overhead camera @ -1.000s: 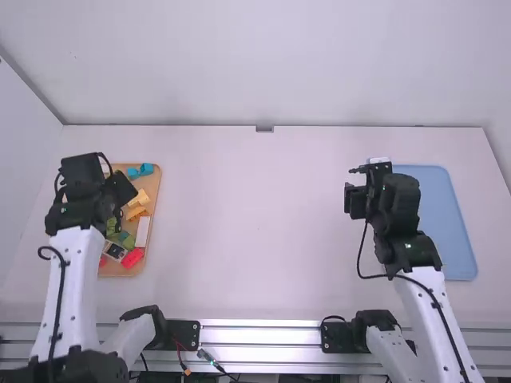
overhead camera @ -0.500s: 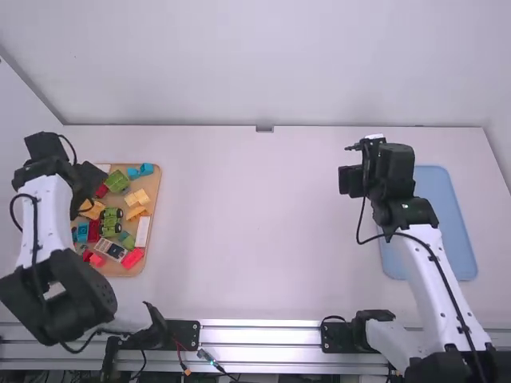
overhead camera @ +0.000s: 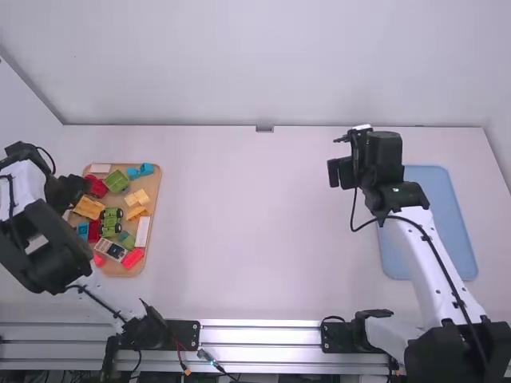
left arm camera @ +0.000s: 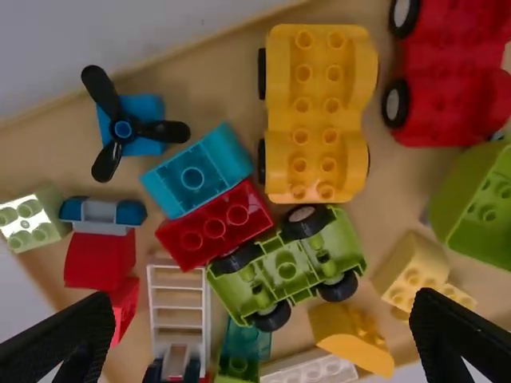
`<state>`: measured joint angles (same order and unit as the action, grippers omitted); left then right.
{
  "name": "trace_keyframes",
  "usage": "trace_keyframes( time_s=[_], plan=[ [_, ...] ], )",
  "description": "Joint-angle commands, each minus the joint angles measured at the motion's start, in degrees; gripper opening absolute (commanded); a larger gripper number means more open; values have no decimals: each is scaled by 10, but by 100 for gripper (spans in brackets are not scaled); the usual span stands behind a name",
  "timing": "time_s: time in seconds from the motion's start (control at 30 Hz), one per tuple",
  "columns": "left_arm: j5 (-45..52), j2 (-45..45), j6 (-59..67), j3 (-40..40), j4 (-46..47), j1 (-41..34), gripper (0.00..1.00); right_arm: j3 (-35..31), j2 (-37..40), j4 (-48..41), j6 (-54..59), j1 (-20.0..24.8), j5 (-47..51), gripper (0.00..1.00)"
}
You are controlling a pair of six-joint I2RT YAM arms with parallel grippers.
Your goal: Assemble lego blocks to make yellow taxi
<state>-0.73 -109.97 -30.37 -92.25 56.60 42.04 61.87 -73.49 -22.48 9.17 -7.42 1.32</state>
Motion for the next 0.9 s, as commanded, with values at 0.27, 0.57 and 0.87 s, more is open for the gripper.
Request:
trace_keyframes(
  time_s=[0.27, 0.57, 0.87],
  plan=[
    [-19, -90, 19, -98, 32, -16, 97, 19, -3, -5, -1, -1, 0, 99],
    [-17, -93, 45, -28, -45, -16, 91, 19, -3, -8, -1, -1, 0, 99],
    [-17, -93, 69, 36, -133, -16, 87, 19, -3, -9, -1, -1, 0, 99]
  ],
)
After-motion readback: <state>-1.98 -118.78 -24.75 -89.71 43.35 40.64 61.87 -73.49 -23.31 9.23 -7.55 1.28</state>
